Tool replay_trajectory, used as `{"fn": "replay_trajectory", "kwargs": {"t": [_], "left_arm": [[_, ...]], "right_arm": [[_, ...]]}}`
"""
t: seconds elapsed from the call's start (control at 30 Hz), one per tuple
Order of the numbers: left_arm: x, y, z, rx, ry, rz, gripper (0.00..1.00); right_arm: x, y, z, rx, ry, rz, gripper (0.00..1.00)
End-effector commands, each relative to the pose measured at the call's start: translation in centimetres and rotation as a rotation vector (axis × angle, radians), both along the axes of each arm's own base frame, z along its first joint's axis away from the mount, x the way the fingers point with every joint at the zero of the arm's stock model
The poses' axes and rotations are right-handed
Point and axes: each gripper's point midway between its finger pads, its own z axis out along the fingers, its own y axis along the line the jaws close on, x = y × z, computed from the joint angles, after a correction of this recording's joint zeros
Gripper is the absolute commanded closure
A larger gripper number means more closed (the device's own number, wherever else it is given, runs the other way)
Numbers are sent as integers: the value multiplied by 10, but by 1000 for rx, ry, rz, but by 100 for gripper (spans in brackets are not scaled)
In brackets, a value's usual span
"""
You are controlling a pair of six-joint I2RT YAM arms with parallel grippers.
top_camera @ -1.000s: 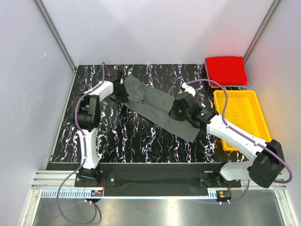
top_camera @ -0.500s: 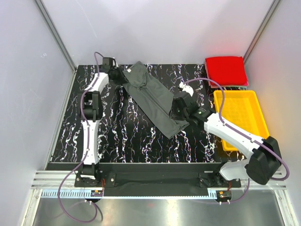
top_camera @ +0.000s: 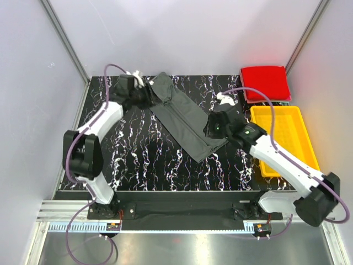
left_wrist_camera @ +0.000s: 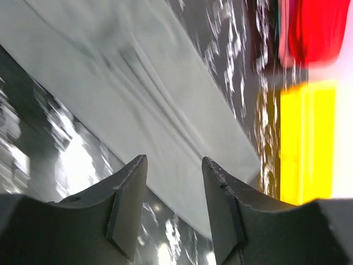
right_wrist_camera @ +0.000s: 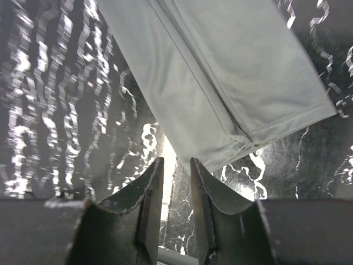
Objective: Fold and stack the t-shirts
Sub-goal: Fold the tshirt
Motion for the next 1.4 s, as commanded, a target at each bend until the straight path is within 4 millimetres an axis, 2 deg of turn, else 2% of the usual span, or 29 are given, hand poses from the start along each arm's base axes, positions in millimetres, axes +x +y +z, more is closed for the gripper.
{"fn": "replay_trajectory", "kwargs": {"t": [0.0, 0.03, 0.07, 0.1, 0.17, 0.2, 0.27, 0.3, 0.43, 0.47, 0.63, 0.8, 0.83, 1.1, 1.23, 1.37], "left_arm": [[-65, -28, -57, 96, 157, -7, 50], [-78, -36, -50, 78, 159, 12, 49], [-89, -43, -53, 81, 165, 17, 49], [-110, -52, -69, 121, 192, 23, 49], [-125, -71, -56, 51, 159, 47, 50], [-140, -78, -66, 81, 166, 55, 51], [-151, -90, -61, 59, 161, 74, 50], [-161, -103, -62, 65, 161, 50, 50], [-186, -129, -77, 129, 194, 31, 44], [-198, -140, -80, 152, 196, 7, 43], [-213, -167, -98, 169, 215, -2, 42], [-203, -191, -97, 191, 193, -3, 43], [-202, -191, -106, 217, 204, -1, 44], [-211, -200, -130, 277, 258, -6, 47], [-216, -192, -133, 348, 253, 5, 47], [-217, -196, -139, 356, 257, -5, 46]], "right_arm": [[-4, -10, 50, 59, -91, -1, 67], [-4, -13, 54, 62, -100, -7, 67], [-7, -17, 61, 70, -117, -13, 67], [-8, -22, 64, 66, -125, -22, 67], [-14, -26, 74, 86, -148, -25, 67], [-16, -28, 77, 92, -155, -24, 67], [-21, -30, 83, 116, -169, -24, 67], [-23, -29, 82, 119, -165, -20, 67], [-30, -32, 80, 135, -163, -15, 67], [-32, -33, 83, 143, -170, -16, 67], [-39, -38, 83, 154, -180, -16, 67], [-45, -44, 83, 152, -185, -20, 67], [-45, -45, 84, 154, -188, -21, 67], [-54, -59, 90, 148, -220, -42, 67], [-54, -61, 89, 143, -223, -50, 67], [-53, -60, 91, 152, -227, -52, 67]]}}
